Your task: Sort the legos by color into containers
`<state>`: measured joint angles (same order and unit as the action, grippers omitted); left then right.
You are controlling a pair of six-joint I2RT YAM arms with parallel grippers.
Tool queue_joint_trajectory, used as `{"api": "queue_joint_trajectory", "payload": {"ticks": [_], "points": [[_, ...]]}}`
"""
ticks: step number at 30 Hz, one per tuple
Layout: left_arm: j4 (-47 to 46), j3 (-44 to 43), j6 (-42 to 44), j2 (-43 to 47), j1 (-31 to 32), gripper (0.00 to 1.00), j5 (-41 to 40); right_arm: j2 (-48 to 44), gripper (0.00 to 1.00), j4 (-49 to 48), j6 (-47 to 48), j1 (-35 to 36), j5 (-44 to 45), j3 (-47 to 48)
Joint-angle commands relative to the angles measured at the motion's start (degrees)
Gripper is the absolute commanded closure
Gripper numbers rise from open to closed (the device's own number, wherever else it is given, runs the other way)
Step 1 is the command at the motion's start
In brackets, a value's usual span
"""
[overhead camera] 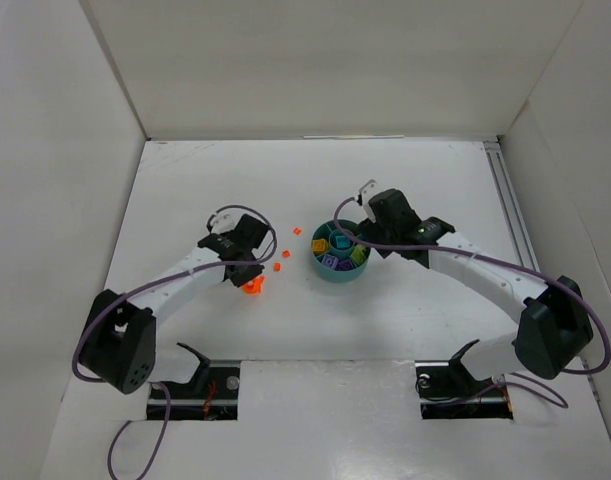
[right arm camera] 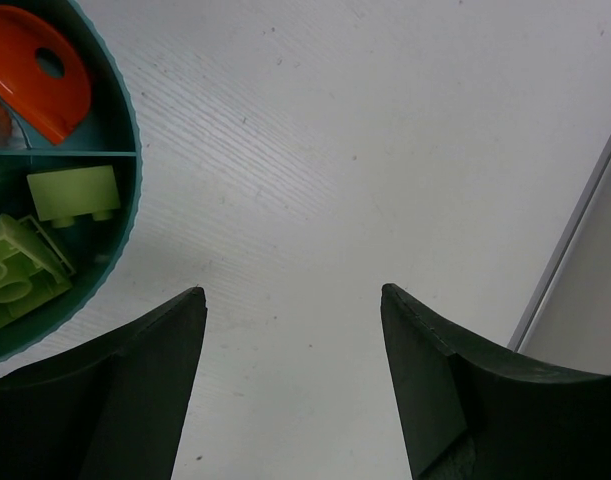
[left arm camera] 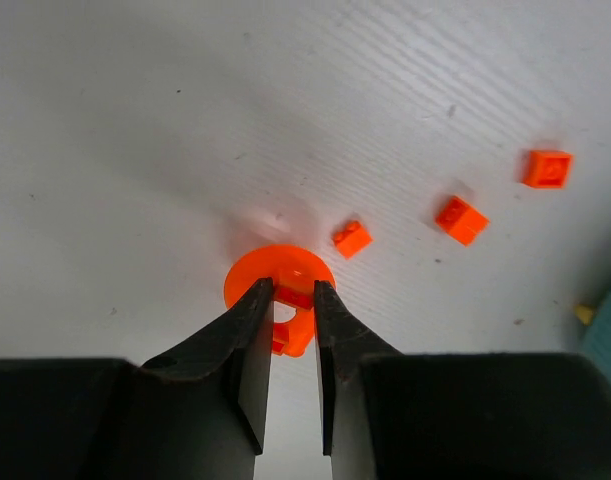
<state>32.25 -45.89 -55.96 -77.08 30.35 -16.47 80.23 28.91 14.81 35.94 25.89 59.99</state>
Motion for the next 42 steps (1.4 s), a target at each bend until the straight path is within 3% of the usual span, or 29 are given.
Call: {"api": "queue_joint_trajectory", "payload": {"ticks": [1,9,16,20,26,30,42], "points": [[2.7,-5.0,0.7,4.9,1.1,0.96,-1.6,-2.3,0.25,-3.1,-0.1,-0.8,0.3,-0.6],[-1.1,-10.7,9.4,8.4,2.2,0.96,-2.7,-8.8,0.25,-3.6,-2.5,-6.9,-1.5,-3.7],[-24.1,-13.3,21.7,9.0,2.8,0.95,12.5,-19.7,0.25,-7.3,-3.7,-15.7,-5.1,-9.1],[-33.1,-18.5,24.6,3.4,4.5,0.93,14.4,-22.7,0.25,-8.6,-3.2,-19.9,-9.4,-10.4],[-38.1,-30.3,24.1,-10.4,9.5,0.93,9.9,-22.1,0.25,-8.6,-2.1,-23.0,-11.0,-10.9],[-43.3,-33.0,21.5,-16.5,11.6,0.93,7.3,-22.1,0.25,-9.1,-1.5,-24.3,-12.1,-11.5],[-53.3,-29.8,18.8,-23.3,14.6,0.95,7.4,-21.6,0.25,-10.2,-1.0,-27.2,-14.9,-12.7]]}}
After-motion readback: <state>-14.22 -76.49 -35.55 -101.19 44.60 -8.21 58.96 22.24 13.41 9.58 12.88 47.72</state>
